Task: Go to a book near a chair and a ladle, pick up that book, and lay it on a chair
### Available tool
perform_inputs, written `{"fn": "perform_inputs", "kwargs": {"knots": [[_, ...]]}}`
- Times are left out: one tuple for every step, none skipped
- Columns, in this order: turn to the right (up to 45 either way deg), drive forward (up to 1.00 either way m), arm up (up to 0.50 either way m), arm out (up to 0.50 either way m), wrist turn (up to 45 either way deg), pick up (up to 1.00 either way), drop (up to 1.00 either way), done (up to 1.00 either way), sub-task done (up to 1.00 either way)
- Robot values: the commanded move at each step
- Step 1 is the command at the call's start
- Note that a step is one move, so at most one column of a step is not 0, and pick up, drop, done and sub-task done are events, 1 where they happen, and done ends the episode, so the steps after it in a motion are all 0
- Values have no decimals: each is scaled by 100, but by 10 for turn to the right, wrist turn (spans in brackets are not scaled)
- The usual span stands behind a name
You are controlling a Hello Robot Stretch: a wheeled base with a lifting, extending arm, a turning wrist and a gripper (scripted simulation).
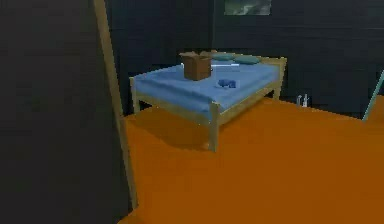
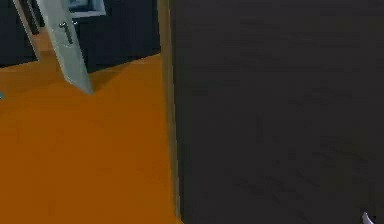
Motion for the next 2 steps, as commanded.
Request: {"fn": "perform_inputs", "kwargs": {"knots": [[450,0,0,0,0,0,0,0,0],[30,0,0,0,0,0,0,0,0]]}}
